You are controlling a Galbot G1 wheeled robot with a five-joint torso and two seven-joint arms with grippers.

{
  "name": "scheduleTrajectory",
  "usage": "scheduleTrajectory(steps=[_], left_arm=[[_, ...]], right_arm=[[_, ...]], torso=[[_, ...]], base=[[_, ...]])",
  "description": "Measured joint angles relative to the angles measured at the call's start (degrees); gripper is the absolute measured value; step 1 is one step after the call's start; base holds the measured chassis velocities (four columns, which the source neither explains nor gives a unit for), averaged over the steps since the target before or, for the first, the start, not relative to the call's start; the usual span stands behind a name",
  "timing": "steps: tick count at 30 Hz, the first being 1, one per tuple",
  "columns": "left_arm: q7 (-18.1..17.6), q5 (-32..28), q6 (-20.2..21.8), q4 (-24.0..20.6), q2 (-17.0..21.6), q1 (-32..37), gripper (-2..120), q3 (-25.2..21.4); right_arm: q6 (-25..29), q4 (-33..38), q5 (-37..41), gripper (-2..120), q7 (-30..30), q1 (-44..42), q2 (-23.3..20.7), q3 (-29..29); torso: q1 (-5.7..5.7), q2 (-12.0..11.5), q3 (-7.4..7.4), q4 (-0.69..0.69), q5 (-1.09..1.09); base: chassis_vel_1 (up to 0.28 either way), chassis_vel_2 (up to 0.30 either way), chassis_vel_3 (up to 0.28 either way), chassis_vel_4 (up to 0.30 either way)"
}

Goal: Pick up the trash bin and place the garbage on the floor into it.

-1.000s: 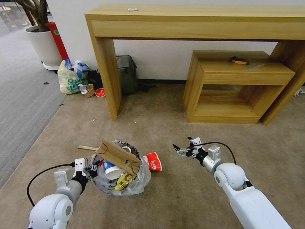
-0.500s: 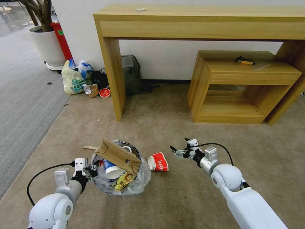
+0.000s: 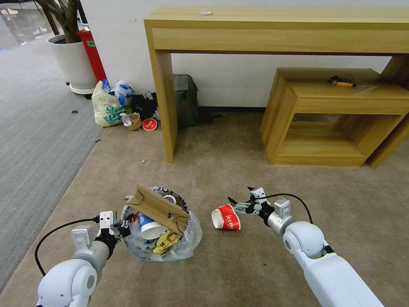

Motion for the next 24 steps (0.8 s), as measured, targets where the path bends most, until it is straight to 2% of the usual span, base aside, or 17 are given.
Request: scheduleTrajectory(steps=[10,13,14,17,18,20,24], left_arm=[[0.04,-0.01,-0.01,-0.43,-0.01,0.18,0,-0.34],[0.08,0.09,-0.03,-0.48,-0.23,0.37,0,-0.29],[0.08,0.09,-0.03,-0.48,-0.23,0.37,0,-0.29],[0.06,0.18,-0.03,-0.87,-0.27,0.62,0,-0.27],[0.06,0.18,-0.03,-0.87,-0.27,0.62,0,-0.27],[0.04,0.18,-0.03,-1.05,-0.14,0.71,0,-0.34],[-0.05,0.21,-0.03,-1.12,-0.05,0.74,0,-0.26]], right_arm=[[0.27,-10.54,1.16,100,-2.06,0.93,-0.46,3.31],[0.31,-16.75,2.14,100,-5.11,3.28,0.21,3.35],[0.31,-16.75,2.14,100,-5.11,3.28,0.21,3.35],[1.88,-23.44,3.04,100,-13.66,5.51,0.73,3.27],[1.88,-23.44,3.04,100,-13.66,5.51,0.73,3.27],[2.23,-26.13,2.44,100,-18.20,5.98,0.68,3.38],[2.87,-29.52,0.88,100,-21.03,6.45,1.19,3.43]], torso=[[0.00,0.00,0.00,-0.02,0.01],[0.00,0.00,0.00,-0.01,0.02],[0.00,0.00,0.00,-0.01,0.02],[0.00,0.00,0.01,0.01,0.02],[0.00,0.00,0.01,0.01,0.02],[0.00,0.00,0.00,0.00,0.02],[0.00,0.00,0.00,-0.01,0.01]], base=[[0.021,0.035,-0.026,-0.031],[0.000,0.000,0.000,0.000],[0.000,0.000,0.000,0.000],[0.000,0.000,0.000,0.000],[0.000,0.000,0.000,0.000],[0.000,0.000,0.000,0.000],[0.000,0.000,0.000,0.000]])
